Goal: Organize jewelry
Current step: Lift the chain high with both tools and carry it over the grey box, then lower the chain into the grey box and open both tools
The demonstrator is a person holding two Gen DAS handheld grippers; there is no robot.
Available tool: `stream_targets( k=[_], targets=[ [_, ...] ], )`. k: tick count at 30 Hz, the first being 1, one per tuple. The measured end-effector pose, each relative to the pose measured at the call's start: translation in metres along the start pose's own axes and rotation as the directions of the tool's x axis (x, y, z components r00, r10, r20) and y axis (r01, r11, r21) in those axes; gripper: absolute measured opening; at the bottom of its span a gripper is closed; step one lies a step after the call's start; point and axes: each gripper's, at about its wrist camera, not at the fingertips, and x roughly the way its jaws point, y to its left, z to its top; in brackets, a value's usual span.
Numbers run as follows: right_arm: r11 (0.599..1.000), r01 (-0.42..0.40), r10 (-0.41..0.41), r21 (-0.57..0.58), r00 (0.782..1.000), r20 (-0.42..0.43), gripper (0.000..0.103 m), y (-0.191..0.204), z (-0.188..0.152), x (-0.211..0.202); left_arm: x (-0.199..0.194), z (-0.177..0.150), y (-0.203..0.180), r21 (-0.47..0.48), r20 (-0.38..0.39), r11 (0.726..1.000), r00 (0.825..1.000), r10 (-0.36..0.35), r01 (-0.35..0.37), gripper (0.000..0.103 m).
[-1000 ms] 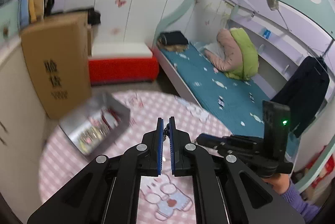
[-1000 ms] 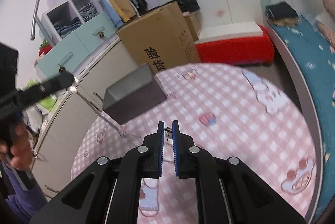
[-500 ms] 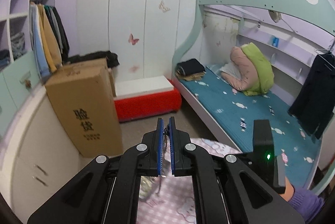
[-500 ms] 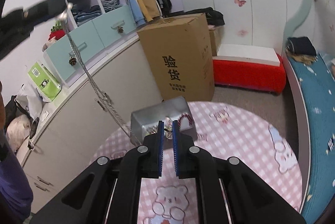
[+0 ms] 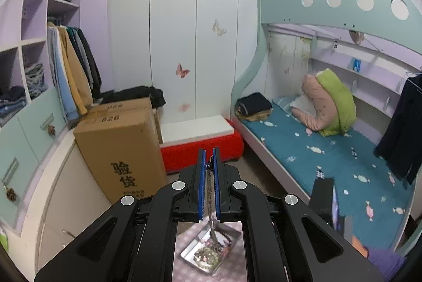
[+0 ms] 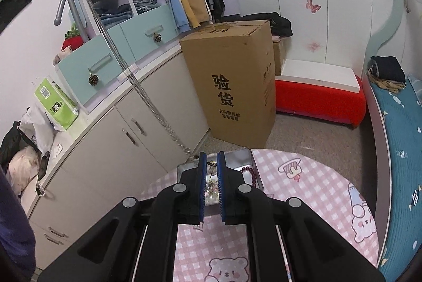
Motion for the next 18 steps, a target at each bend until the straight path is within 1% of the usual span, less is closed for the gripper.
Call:
stream_targets(
  k=[7,13,18],
  targets=[
    [1.000,0.011,-0.011,-0.007,1.000,-0.014,0.008,0.003,0.009,0.010,0.051,-0.037,0.010,-0.028,-0.108,0.999,0.994,-0.031,0.028,0.006],
    [1.000,0.008,-0.008,-0.007,0.999,-0.036,0.008,0.001,0.007,0.023,0.088,-0.072,0.013,-0.048,-0.193,0.998,0.980,-0.047,0.038,0.006],
    [1.000,0.004,-0.004,-0.009,0.998,-0.056,0.008,0.002,0.005,0.035,0.113,-0.093,0.019,-0.070,-0.247,0.997,0.968,-0.053,0.036,0.006]
  ],
)
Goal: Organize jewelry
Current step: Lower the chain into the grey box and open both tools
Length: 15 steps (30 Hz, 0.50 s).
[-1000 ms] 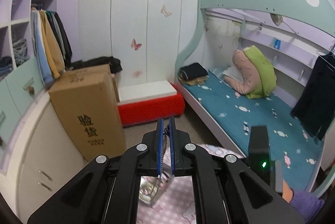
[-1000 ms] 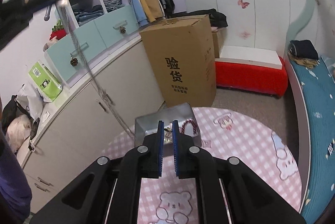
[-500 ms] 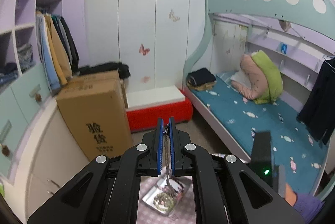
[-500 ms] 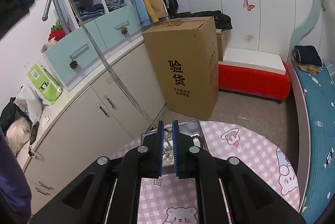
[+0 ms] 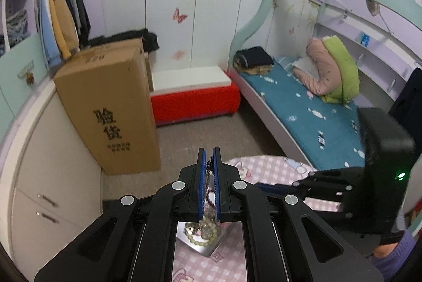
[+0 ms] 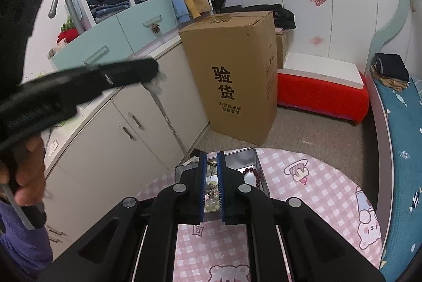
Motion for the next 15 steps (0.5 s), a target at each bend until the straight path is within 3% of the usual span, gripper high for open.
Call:
stream_targets(
  k=[15],
  targets=[
    [1.000,-0.002,0.003,0.017,0.996,-0.085,0.008,-0.009,-0.009,0.045,0.076,-0.045,0.014,-0.044,-0.162,0.999,0.986,-0.037,0.030,0.006]
  ],
)
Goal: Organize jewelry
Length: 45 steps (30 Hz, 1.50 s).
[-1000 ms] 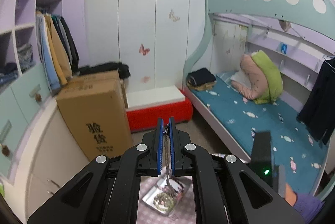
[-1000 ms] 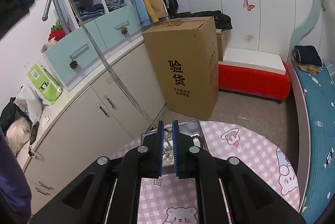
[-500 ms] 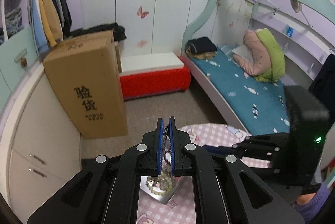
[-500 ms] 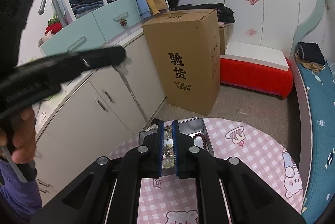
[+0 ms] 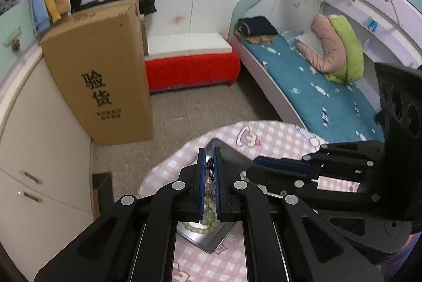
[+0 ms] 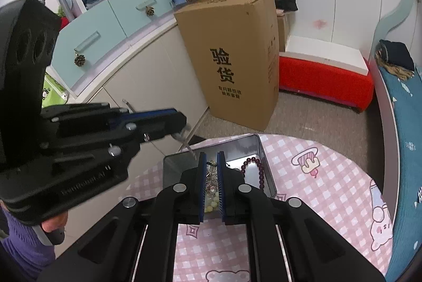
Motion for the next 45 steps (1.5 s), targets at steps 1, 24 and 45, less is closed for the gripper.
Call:
stream_targets(
  k=[1,24,45],
  targets=[
    [1.000,0.000,0.000,0.003,1.000,-0.009,0.008,-0.001,-0.001,0.004,0.007,-0.003,0.001,0.000,-0.020,1.000,1.000,-0.009,0.009,0.006],
    [0.998,0.015,-0.012,0.060,0.999,-0.046,0.039,-0.017,-0.019,0.015,0.017,-0.029,0.026,-0.084,-0.059,0.994,0.996,0.060,-0.065,0.067],
    [0.977,0.201,-0.210,0.073,0.967,0.141,0.069,0.005,-0.104,-0.081,-0.080,-0.119,-0.041,-0.138,0.179,0.960,0.947,0.266,-0.243,0.082]
  ],
)
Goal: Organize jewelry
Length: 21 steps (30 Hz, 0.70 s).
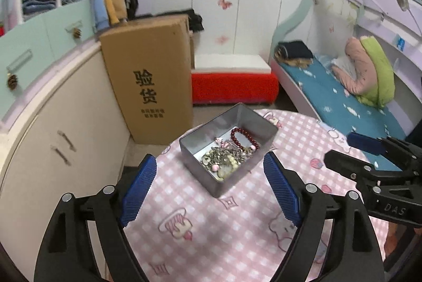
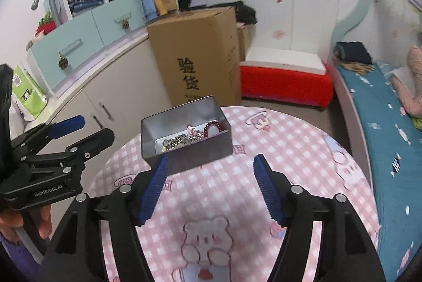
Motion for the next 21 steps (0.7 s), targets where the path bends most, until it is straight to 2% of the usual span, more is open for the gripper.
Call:
stream_targets(
  k=[6,9,13,15,21],
  targets=[
    [0.999,0.034,-0.036,0.025,0.996,0.087,0.070,0.003,-0.023,-0.057,-0.051,-0.023,-0.022,-0.003,0.063,1.000,0.998,0.004,-0.004,0.082],
    [0.998,0.064,-0.067,0.023,0.990,0.127,0.070,0.005,-0.035,-0.084,-0.083,-0.031,-0.033,0.015,0.125,1.000,0.992,0.010,-0.012,0.082],
    [0.996,0.094,-0.094,0.010,0.976,0.198,0.071,0.014,-0.053,-0.123,-0.125,-0.043,-0.050,0.032,0.197,0.999,0.980,-0.019,0.013,0.085],
    [0.992,0.124,-0.122,0.005,0.964,0.234,0.076,0.018,-0.061,-0.142,-0.139,-0.047,-0.055,0.042,0.229,0.999,0.973,-0.016,0.006,0.085],
    [0.986,0.164,-0.160,0.013,0.938,0.307,0.076,0.024,-0.080,-0.179,-0.180,-0.061,-0.069,0.062,0.325,0.998,0.946,-0.009,-0.012,0.086]
  ],
)
